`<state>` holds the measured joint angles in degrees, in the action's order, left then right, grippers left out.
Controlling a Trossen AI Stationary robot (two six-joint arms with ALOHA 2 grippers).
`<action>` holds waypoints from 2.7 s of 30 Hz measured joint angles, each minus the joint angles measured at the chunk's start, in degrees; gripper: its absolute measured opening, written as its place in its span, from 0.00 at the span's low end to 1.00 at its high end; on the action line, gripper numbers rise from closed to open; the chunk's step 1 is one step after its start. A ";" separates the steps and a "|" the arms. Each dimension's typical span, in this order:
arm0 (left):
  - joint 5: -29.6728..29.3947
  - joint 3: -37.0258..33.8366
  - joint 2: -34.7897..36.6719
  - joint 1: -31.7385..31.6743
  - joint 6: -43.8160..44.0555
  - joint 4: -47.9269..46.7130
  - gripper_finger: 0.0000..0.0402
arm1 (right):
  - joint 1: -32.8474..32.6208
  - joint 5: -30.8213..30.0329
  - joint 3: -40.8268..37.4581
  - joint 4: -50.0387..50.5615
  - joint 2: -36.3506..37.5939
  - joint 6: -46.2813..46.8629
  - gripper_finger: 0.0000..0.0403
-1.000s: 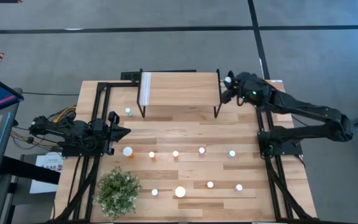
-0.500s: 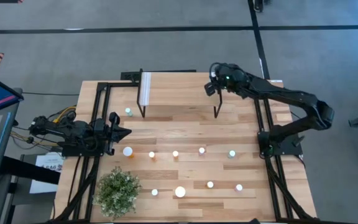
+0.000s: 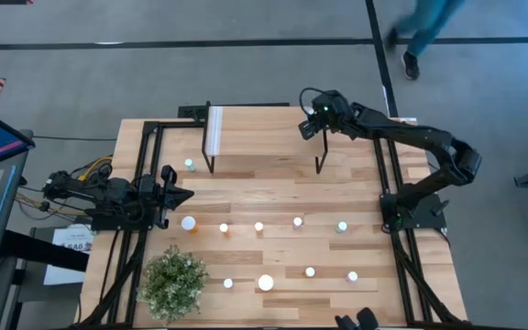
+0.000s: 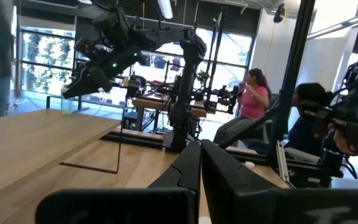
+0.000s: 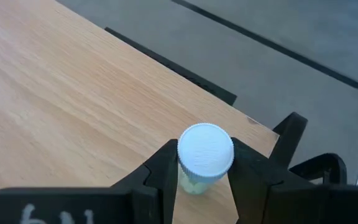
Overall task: Pick and place medicine bottles onto shelf by color
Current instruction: Put the top right blue bottle on the shelf, then put the top violet bottle on the shelf
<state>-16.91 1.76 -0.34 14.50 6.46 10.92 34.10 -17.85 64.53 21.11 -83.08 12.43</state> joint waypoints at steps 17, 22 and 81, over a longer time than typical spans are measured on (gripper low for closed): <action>0.00 0.00 0.01 0.00 -0.17 0.02 0.00 | 0.07 0.02 0.00 0.57 0.28 -0.28 0.55; 0.00 0.00 0.00 -0.02 -0.19 0.04 0.00 | -0.45 -0.02 0.00 2.66 3.29 -0.28 0.58; 0.48 0.00 0.00 0.00 1.35 0.23 0.00 | -55.13 -4.62 -17.46 -23.22 3.16 -0.21 0.58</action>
<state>-16.43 1.76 -0.34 14.50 7.81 11.15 -21.03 -22.46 47.07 -2.11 -79.92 12.22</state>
